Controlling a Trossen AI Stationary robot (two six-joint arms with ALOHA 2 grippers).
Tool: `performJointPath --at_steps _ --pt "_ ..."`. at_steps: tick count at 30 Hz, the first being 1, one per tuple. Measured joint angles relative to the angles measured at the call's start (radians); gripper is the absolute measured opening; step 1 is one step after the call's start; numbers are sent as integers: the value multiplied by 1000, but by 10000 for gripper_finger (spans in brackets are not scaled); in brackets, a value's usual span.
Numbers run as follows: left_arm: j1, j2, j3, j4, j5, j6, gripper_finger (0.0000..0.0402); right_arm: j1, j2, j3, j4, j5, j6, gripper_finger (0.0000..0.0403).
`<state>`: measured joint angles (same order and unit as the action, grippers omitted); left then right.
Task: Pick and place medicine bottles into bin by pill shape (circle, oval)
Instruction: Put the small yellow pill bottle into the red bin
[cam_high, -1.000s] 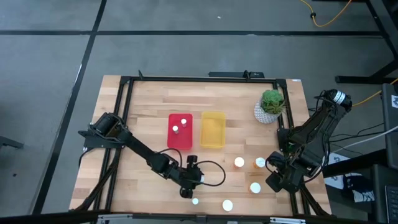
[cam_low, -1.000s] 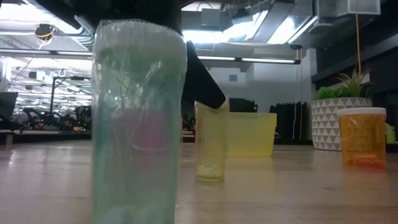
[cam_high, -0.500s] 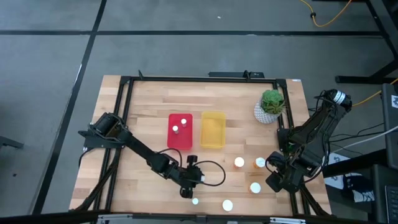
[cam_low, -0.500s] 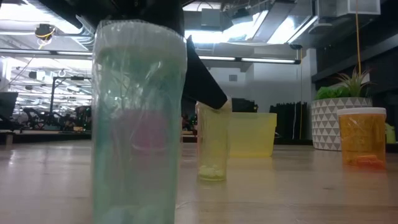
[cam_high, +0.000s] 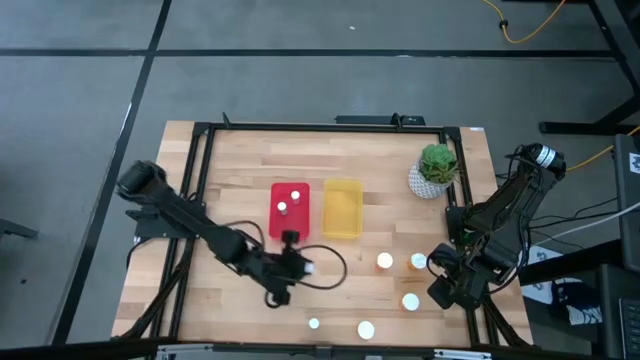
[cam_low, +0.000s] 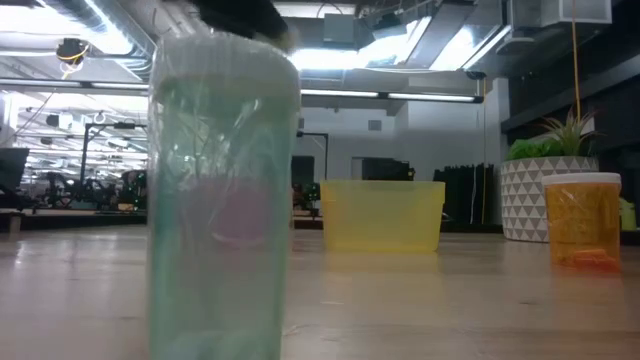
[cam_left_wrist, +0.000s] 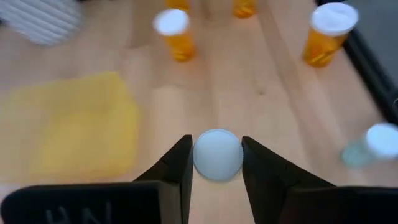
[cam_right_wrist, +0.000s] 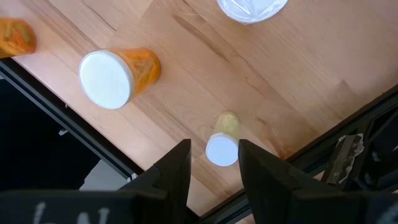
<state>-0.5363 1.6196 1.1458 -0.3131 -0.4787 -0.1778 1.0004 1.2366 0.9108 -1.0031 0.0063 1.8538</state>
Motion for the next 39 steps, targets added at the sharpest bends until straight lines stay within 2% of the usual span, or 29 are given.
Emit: performJointPath --at_steps 4,8,11,17,20,24,27,33,39 --pt "-1 -128 -2 -171 -81 31 99 0 0 0 0 0 0 135" --pt "28 -230 -53 -219 -111 45 99 0 0 0 0 2 0 135" --pt "71 -286 -134 -176 -105 75 99 0 0 0 -1 13 0 135" --pt "213 -355 -371 77 -9 104 99 0 0 0 0 38 0 135" --pt "287 -357 -431 159 25 109 99 0 0 0 1 37 -1 135" --pt "378 -340 -476 215 148 101 99 0 0 0 5 37 0 135" --pt "421 -312 -494 266 187 102 100 0 1 0 5 38 0 135" --pt "456 -211 -505 357 244 99 100 0 1 0 6 37 0 135" --pt "456 -131 -505 440 245 102 100 0 1 0 6 37 0 135"
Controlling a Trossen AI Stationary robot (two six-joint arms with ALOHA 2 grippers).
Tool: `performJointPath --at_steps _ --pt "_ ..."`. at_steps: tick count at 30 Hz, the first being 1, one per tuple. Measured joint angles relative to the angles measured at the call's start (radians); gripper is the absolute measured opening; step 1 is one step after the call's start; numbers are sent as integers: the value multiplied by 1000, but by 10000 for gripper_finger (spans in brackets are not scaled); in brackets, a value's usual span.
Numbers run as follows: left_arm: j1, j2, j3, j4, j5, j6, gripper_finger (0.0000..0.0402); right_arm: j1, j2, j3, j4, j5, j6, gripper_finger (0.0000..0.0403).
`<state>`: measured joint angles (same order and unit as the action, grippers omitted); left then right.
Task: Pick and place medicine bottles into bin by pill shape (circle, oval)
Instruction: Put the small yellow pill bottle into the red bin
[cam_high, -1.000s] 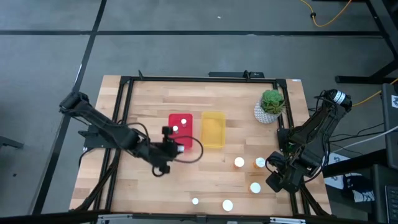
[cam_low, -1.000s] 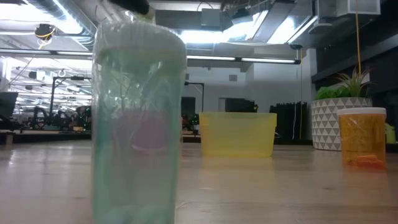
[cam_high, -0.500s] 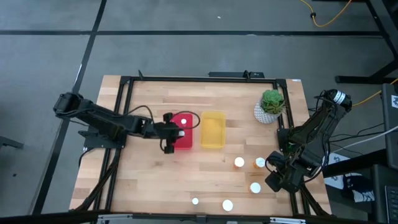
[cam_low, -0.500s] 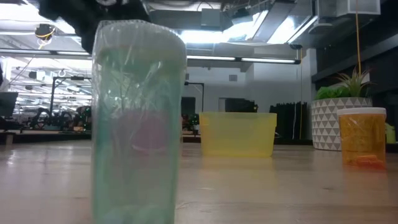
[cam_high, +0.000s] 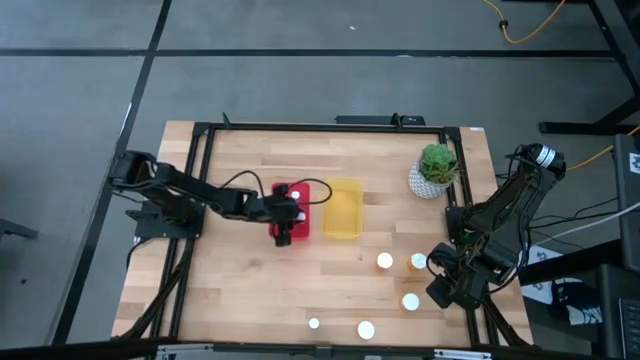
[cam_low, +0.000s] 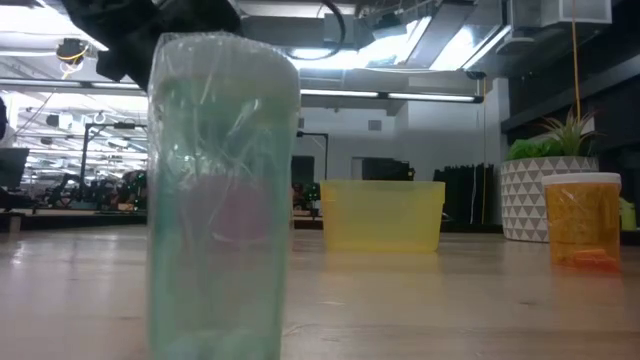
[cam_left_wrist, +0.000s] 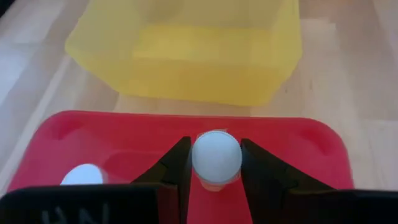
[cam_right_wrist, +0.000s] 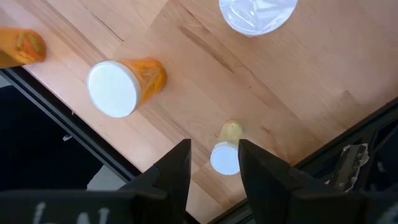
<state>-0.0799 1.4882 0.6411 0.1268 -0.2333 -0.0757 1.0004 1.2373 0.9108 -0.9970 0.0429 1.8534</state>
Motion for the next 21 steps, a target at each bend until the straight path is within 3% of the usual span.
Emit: performJointPath --at_steps 11,21 --pt "-1 20 0 -13 1 -18 104 0 0 0 0 -1 0 135" --pt "-1 20 0 -9 3 -18 162 0 0 0 0 -1 0 135"
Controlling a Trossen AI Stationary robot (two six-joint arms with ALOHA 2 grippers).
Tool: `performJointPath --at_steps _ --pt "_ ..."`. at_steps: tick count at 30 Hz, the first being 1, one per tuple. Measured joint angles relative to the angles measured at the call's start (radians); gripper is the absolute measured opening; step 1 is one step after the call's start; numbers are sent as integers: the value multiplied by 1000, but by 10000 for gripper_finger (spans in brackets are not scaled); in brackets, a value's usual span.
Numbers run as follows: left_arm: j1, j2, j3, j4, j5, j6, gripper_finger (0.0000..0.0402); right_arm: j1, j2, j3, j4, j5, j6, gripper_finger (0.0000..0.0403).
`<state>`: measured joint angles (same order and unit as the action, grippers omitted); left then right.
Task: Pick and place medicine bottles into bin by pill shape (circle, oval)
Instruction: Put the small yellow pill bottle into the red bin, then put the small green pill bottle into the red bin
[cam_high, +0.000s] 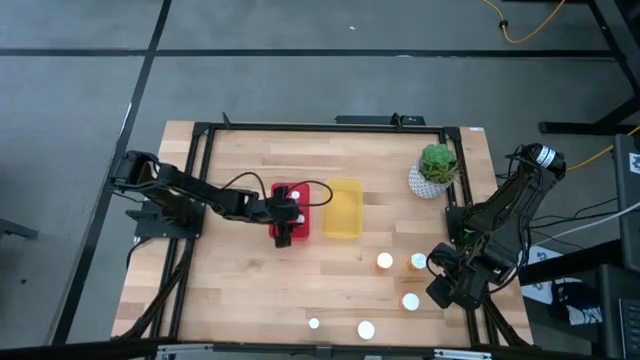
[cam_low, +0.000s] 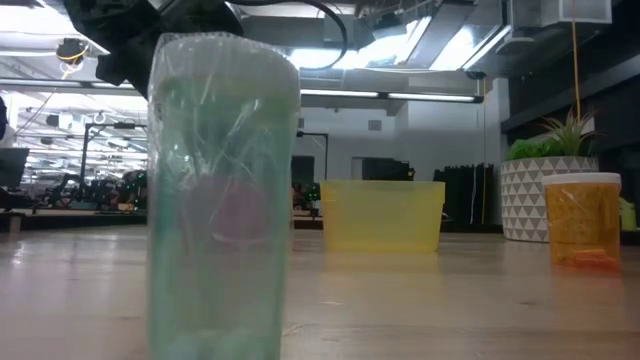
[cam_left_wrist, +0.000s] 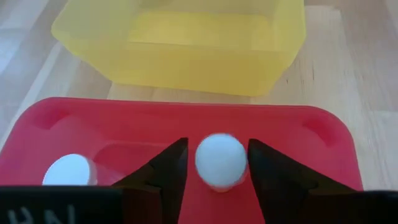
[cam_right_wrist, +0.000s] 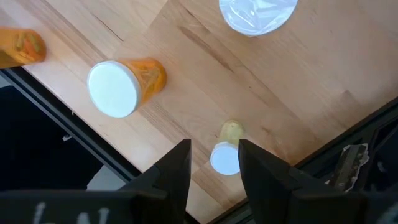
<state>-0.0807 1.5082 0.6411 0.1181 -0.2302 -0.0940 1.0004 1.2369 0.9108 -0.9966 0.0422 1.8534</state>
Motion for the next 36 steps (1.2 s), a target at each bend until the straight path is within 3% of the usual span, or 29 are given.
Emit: performJointPath --at_steps 6,15,19,24,31,36 --pt "0 0 15 -1 -29 67 176 0 0 0 0 0 0 135" --pt "-56 -1 190 -134 -31 72 175 0 0 0 1 0 0 135" --pt "-126 -1 272 -214 11 18 177 0 0 0 0 -1 0 135" --pt "-245 -2 312 -191 83 -66 173 0 0 0 0 4 -3 135" --pt "-412 14 312 -139 67 -204 173 0 0 0 0 17 -3 135" --pt "-521 104 314 -31 4 -211 173 0 -1 0 0 17 -3 135"
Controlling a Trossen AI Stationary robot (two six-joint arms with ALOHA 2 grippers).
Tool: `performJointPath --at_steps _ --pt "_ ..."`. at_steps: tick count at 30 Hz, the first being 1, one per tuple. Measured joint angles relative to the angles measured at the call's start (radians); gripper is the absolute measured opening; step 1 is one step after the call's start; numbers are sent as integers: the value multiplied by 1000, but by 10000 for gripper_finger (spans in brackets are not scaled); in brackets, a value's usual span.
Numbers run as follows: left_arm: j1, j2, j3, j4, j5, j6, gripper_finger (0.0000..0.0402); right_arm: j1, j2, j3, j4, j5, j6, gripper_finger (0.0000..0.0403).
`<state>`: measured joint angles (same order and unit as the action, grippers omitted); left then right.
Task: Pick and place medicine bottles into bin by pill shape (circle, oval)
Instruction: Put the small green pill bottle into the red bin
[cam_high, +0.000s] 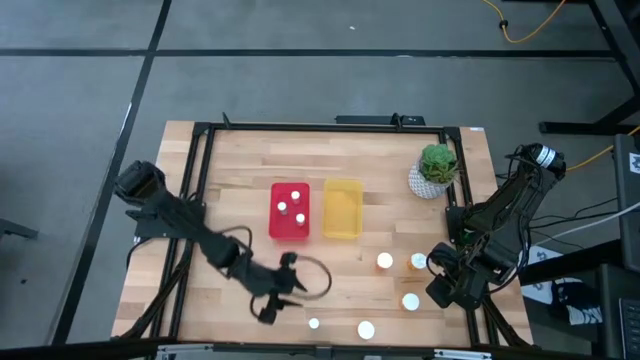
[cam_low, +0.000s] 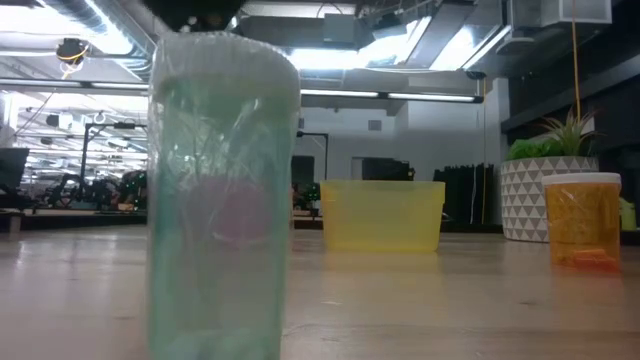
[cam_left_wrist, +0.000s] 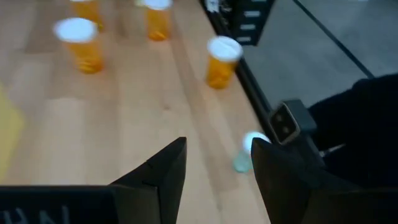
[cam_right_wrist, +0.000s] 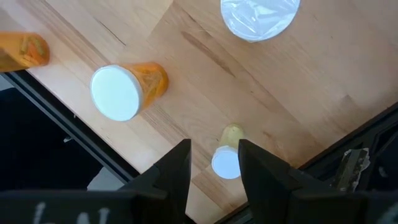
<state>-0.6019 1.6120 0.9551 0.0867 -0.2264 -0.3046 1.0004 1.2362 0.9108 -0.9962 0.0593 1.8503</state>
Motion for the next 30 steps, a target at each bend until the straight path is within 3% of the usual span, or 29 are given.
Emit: performJointPath --at_steps 5,15,30 --pt "-59 105 102 -40 -26 -7 173 0 0 0 0 0 0 135" --pt "-86 207 396 -459 -115 -8 173 0 0 0 1 1 0 135" --pt "-86 378 424 -447 30 0 173 0 0 0 1 1 0 135"
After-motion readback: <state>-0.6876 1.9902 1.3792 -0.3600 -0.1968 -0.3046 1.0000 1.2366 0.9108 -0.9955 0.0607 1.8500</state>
